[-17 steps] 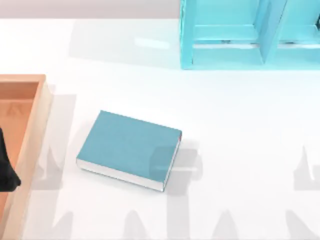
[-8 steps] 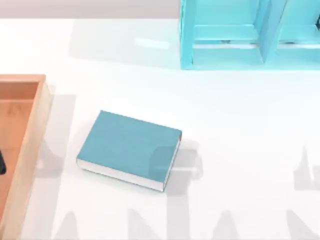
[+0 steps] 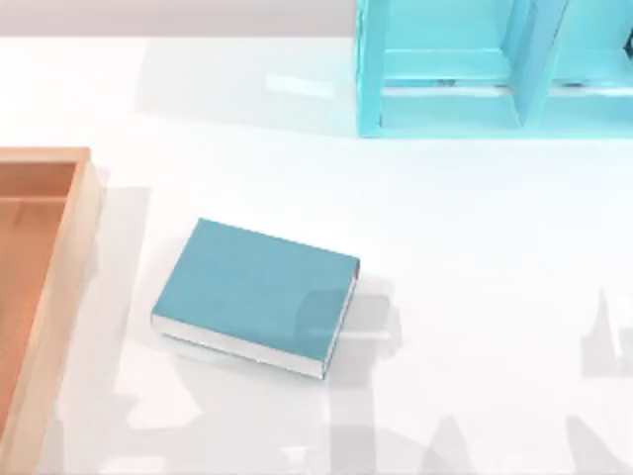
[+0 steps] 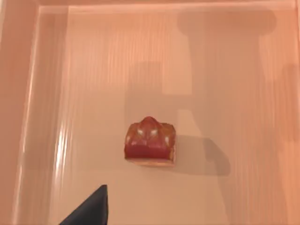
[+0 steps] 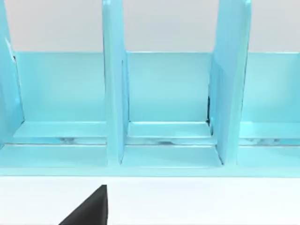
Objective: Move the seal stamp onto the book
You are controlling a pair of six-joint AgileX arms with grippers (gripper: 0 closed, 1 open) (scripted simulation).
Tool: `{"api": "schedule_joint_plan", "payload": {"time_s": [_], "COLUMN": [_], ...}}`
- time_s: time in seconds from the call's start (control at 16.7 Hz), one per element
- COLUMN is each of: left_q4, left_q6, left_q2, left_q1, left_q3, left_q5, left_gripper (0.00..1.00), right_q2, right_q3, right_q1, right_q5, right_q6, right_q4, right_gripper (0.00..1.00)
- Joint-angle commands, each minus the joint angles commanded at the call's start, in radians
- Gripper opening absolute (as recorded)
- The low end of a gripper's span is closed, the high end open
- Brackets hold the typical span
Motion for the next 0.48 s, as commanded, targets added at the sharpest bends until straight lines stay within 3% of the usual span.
{"api": "schedule_joint_plan", "payload": {"time_s": [0.24,0.48], "left_q4": [-0.241,-0.412], "left_q6": [0.054,0.093], "left_q2": [0.391,0.645], "left_q1": [0.050,0.087], "left_q3": [0.290,0.507], "left_q5": [0.000,0.004], "left_gripper": [1.00,1.00], "right_q2": [0.000,0.000], "right_q3": [0.000,0.000], "right_q1": [0.000,0.000], "right_q5": [0.000,0.000], "right_q6": [0.000,0.000], "right_q4": [0.000,0.000], "right_gripper": [1.00,1.00]}}
